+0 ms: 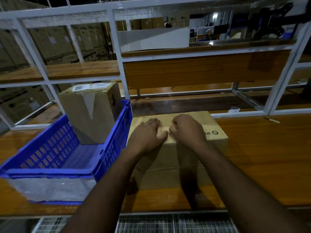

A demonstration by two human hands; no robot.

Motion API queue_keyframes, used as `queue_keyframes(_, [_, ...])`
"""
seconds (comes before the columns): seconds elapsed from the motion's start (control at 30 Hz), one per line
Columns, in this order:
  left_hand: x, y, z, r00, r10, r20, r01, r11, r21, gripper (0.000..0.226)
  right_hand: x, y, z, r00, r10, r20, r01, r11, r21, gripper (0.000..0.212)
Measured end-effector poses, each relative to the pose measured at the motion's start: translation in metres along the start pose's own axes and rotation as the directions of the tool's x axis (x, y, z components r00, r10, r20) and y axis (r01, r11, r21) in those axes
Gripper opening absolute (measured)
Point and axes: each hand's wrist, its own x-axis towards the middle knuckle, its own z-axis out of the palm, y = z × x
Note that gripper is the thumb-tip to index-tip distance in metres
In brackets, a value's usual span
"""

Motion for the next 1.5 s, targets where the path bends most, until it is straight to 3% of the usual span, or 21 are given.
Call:
queue_keyframes(0.1, [-0.001, -0.02, -0.006, 0.995, -0.103, 0.009, 0.103, 0.995, -0.012, 0.069, -0.005, 0.018, 0.0, 0.995, 0.078, -0.066, -0.079, 0.997, -0.012, 0.019])
queue_keyframes(0.3, [0.002, -0.025, -0.008, 0.991, -0.134, 0.017, 0.134, 0.991, -0.02, 0.061, 0.008, 0.024, -0.002, 0.99, 0.107, -0.092, -0.112, 0.992, -0.052, 0.025])
queue_keyframes(0.37, [0.011, -0.02, -0.009, 0.983, -0.18, -0.04, 0.18, 0.984, 0.0, 0.043, 0.013, 0.025, -0.002, 0.995, 0.07, -0.072, -0.079, 0.989, -0.127, 0.031])
queue_keyframes(0.43, [0.017, -0.011, -0.008, 0.964, -0.226, -0.142, 0.235, 0.971, 0.051, 0.04, 0.015, 0.027, -0.003, 0.998, 0.057, 0.004, -0.054, 0.976, -0.212, 0.042])
queue_keyframes(0.53, [0.02, -0.009, 0.003, 0.956, -0.187, -0.226, 0.202, 0.978, 0.047, 0.049, 0.016, 0.028, -0.007, 0.997, 0.066, 0.05, -0.052, 0.97, -0.237, 0.046])
queue_keyframes(0.63, [0.019, -0.015, 0.006, 0.964, -0.177, -0.199, 0.177, 0.984, -0.015, 0.054, 0.021, 0.028, -0.011, 0.998, 0.063, 0.031, -0.054, 0.97, -0.235, 0.04])
queue_keyframes(0.73, [0.02, -0.017, 0.006, 0.931, -0.296, -0.211, 0.287, 0.955, -0.072, 0.07, 0.025, 0.034, -0.012, 0.991, 0.137, 0.009, -0.134, 0.982, -0.131, 0.033])
queue_keyframes(0.8, [0.02, -0.016, 0.005, 0.895, -0.403, -0.19, 0.388, 0.915, -0.112, 0.089, 0.024, 0.039, -0.011, 0.976, 0.218, 0.017, -0.216, 0.972, -0.09, 0.042])
queue_keyframes(0.9, [0.018, -0.015, 0.002, 0.882, -0.446, -0.153, 0.435, 0.895, -0.103, 0.093, 0.022, 0.041, -0.01, 0.95, 0.313, 0.009, -0.312, 0.947, -0.074, 0.057])
queue_keyframes(1.03, [0.008, -0.021, 0.004, 0.875, -0.435, -0.212, 0.419, 0.9, -0.119, 0.099, 0.013, 0.038, -0.017, 0.949, 0.316, 0.002, -0.316, 0.948, -0.048, 0.069])
queue_keyframes(1.2, [-0.034, -0.014, 0.01, 0.857, -0.387, -0.339, 0.318, 0.917, -0.242, 0.104, -0.019, 0.044, -0.037, 0.943, 0.299, -0.149, -0.298, 0.954, 0.029, 0.069])
queue_keyframes(1.4, [-0.054, -0.004, 0.01, 0.761, -0.372, -0.531, 0.159, 0.901, -0.404, 0.102, -0.034, 0.042, -0.043, 0.884, 0.224, -0.411, -0.195, 0.974, 0.112, 0.047])
queue_keyframes(1.5, [-0.059, -0.007, 0.021, 0.769, -0.353, -0.532, 0.171, 0.917, -0.362, 0.093, -0.042, 0.044, -0.031, 0.869, 0.243, -0.432, -0.212, 0.97, 0.119, 0.037])
